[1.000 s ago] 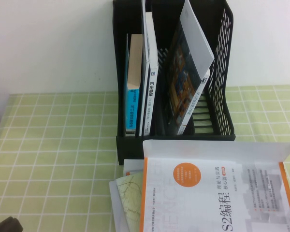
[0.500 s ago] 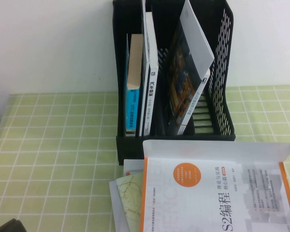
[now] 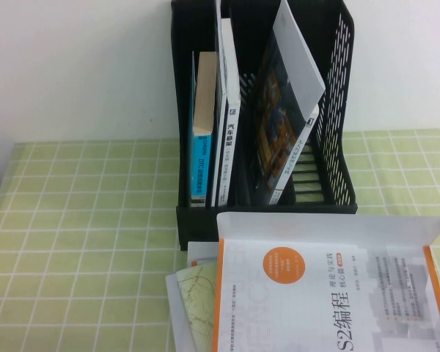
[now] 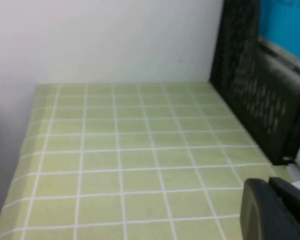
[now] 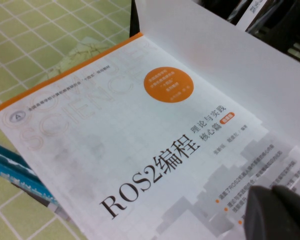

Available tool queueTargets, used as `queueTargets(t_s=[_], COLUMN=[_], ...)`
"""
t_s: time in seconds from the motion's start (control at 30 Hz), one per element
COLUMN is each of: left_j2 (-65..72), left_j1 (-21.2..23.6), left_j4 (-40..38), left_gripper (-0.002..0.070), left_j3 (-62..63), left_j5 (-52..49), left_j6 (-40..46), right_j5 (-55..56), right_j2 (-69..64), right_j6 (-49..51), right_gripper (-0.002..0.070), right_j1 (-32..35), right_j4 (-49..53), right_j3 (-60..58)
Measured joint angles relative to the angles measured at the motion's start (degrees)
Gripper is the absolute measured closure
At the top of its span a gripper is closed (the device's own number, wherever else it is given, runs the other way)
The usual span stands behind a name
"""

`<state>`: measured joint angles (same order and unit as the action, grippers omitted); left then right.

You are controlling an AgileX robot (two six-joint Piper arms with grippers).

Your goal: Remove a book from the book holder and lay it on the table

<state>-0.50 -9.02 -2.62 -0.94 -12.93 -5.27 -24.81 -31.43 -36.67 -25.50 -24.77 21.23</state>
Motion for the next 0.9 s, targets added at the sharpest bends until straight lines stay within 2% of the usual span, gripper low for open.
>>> queueTargets(t_s=[0.2, 0.67, 0.8, 0.9], left_j2=[-0.1, -0.3, -0.3, -0.3], left_j1=[1.5, 1.6, 1.6, 1.6], left_j4=[-1.2, -1.9, -1.9, -1.9], left_gripper=[0.0677, 0.0677, 0.0677, 0.0677], left_j3=[-0.3, -0.3, -0.3, -0.3], left_j5=[-6.6, -7.1, -7.1, -7.1], left_j6=[-2.7, -2.7, -2.7, -2.7], right_j5=[-0.1, -0.6, -2.8, -5.9], right_j2=[0.0, 0.7, 6.0, 12.7], right_j6=[0.0, 0.0, -0.1, -0.3], right_gripper=[0.0678, 0.0678, 0.0678, 0.0678], right_j1=[0.0, 0.7, 6.4, 14.9], right_j4=[0.0, -2.5, -4.7, -5.4], right_j3=[0.0, -0.1, -0.5, -0.6])
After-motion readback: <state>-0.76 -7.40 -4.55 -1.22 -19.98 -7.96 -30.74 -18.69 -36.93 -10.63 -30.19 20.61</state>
